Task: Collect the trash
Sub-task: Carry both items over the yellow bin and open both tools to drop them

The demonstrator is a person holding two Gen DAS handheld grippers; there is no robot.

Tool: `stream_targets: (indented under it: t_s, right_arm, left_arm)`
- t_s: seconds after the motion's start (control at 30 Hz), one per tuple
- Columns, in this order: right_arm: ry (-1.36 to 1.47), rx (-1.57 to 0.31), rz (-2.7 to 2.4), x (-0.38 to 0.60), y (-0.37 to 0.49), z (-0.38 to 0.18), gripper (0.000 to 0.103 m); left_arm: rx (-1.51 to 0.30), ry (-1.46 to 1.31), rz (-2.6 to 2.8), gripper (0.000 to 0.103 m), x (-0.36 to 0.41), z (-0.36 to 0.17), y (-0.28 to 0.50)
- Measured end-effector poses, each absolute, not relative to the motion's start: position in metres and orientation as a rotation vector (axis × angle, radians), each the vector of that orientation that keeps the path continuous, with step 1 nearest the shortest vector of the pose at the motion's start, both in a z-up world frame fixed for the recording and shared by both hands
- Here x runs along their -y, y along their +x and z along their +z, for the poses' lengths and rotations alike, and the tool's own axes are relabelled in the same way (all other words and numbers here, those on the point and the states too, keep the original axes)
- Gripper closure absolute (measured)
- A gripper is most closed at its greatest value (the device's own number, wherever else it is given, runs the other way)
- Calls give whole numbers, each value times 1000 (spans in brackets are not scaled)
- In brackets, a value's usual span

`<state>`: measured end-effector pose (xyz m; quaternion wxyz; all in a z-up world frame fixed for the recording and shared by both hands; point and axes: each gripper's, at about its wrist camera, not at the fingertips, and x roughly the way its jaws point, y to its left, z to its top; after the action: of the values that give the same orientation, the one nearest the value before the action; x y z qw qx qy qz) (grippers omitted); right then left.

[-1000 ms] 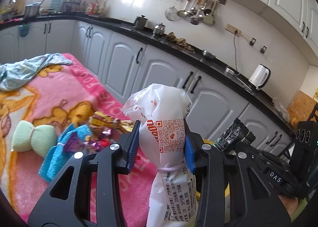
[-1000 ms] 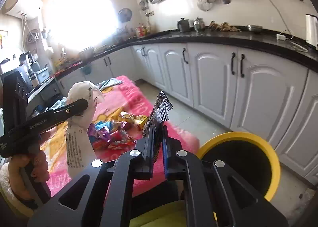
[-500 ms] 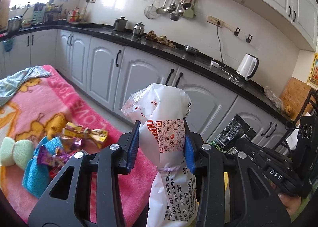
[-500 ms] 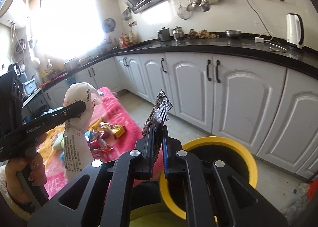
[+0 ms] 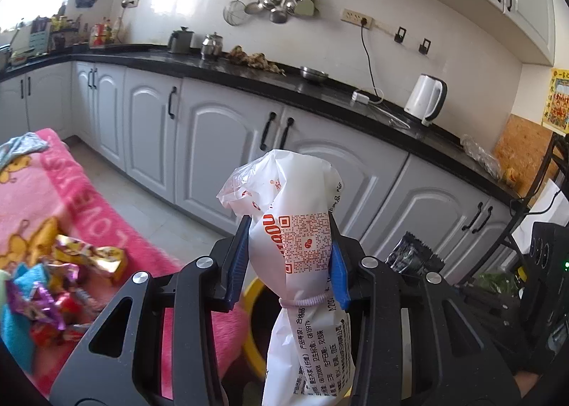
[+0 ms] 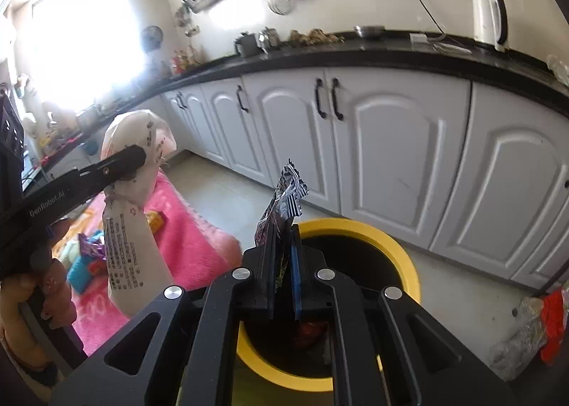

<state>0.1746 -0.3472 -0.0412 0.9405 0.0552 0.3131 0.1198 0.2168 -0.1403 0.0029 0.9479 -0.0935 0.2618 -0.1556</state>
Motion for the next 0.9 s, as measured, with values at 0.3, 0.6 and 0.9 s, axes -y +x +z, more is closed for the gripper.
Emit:
stream_targets:
  t_s: [0.3,0.6,0.9]
  right_arm:
    - [156,-710,199,369,188,-67,95]
    - [186,-735,161,374,192,-74,64]
    - [167,-680,166,366,186,-61,56]
  left_arm:
    - [-594,-206,-354,70,165,-25,245]
    - [-635,-250,-363,54,162,-41,257]
    - [-614,-290,-302,29,130,-34,247]
